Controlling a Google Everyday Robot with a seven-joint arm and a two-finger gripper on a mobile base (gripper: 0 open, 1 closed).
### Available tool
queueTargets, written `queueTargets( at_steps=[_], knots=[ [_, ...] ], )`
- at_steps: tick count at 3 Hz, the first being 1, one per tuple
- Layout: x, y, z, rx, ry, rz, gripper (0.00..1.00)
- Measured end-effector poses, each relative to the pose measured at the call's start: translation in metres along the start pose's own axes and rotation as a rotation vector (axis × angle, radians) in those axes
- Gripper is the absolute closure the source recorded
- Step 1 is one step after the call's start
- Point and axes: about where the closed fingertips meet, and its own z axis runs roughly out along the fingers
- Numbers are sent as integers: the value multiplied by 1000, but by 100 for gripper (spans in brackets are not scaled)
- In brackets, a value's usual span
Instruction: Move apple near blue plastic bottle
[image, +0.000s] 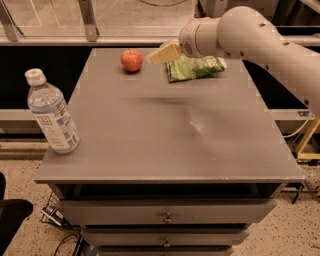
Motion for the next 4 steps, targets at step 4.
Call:
queueTargets(
  at_steps=[4],
  knots=[
    [-6, 27, 130, -189, -162, 130, 0]
  ],
)
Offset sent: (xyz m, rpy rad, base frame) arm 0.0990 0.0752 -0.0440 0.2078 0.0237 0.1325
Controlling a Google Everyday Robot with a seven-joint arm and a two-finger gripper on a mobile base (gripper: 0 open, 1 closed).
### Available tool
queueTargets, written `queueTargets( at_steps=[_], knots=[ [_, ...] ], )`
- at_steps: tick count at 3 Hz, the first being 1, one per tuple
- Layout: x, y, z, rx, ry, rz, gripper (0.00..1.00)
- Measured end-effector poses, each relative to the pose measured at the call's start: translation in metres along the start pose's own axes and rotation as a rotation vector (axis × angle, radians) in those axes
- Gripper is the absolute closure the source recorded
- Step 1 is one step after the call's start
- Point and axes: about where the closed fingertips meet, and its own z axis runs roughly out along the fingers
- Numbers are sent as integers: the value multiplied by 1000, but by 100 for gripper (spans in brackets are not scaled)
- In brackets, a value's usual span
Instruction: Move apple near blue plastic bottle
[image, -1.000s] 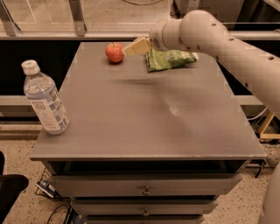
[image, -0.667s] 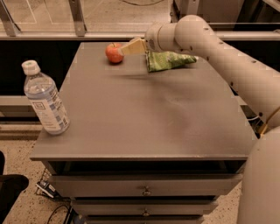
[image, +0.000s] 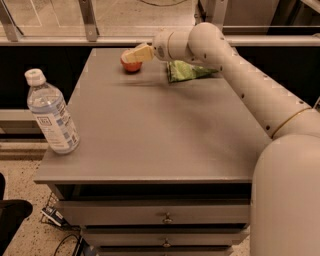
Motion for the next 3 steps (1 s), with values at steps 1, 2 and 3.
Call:
queueTargets(
  at_steps=[1, 2, 3],
  knots=[
    [13, 21, 30, -72, -16, 55, 0],
    [22, 36, 41, -101, -15, 88, 0],
    [32, 49, 49, -119, -9, 116, 17]
  ],
)
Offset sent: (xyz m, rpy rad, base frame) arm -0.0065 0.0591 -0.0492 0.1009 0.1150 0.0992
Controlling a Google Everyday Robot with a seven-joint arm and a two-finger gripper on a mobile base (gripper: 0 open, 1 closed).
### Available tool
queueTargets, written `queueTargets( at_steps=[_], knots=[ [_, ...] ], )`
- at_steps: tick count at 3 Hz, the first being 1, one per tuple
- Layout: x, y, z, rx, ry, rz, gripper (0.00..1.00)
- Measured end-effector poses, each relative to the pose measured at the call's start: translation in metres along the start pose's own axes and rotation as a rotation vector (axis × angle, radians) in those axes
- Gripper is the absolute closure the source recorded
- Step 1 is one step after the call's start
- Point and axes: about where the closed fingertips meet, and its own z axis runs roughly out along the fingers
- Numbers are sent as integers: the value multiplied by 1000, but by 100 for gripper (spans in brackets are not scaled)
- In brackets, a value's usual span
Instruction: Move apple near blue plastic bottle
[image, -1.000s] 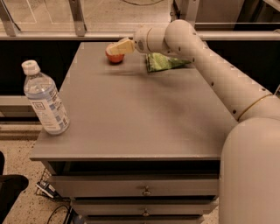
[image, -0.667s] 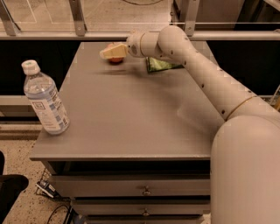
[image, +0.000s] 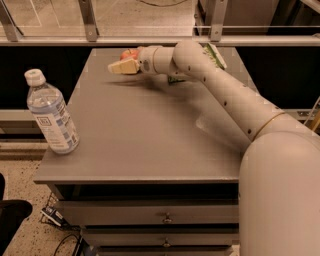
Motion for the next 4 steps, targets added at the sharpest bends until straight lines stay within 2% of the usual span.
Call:
queueTargets(
  at_steps=[1, 3, 4],
  knots=[
    [10, 6, 2, 6, 9, 22, 40],
    [13, 11, 8, -3, 12, 24, 88],
    [13, 13, 10, -7, 12, 24, 100]
  ],
)
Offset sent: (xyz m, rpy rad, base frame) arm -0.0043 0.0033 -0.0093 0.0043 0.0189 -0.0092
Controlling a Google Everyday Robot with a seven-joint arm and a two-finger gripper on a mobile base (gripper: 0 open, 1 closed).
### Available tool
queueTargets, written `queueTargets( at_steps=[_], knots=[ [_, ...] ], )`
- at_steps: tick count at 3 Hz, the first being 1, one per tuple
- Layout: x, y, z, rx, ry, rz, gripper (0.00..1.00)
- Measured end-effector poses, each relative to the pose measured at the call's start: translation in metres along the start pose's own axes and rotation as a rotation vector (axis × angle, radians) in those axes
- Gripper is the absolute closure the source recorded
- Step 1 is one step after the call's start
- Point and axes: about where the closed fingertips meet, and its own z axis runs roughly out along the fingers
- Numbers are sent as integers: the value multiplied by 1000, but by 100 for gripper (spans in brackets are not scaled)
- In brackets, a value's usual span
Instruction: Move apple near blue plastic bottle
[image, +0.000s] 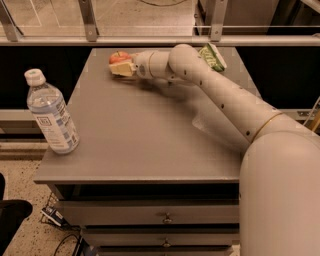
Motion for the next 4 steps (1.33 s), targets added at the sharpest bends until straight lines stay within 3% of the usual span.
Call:
queueTargets(
  at_steps=[1, 2, 3, 4],
  knots=[
    [-9, 4, -5, -41, -9, 2, 100],
    [-22, 26, -45, -106, -21, -8, 100],
    [-34, 53, -100, -129, -46, -11, 100],
    [-22, 84, -144, -143, -49, -7, 100]
  ],
)
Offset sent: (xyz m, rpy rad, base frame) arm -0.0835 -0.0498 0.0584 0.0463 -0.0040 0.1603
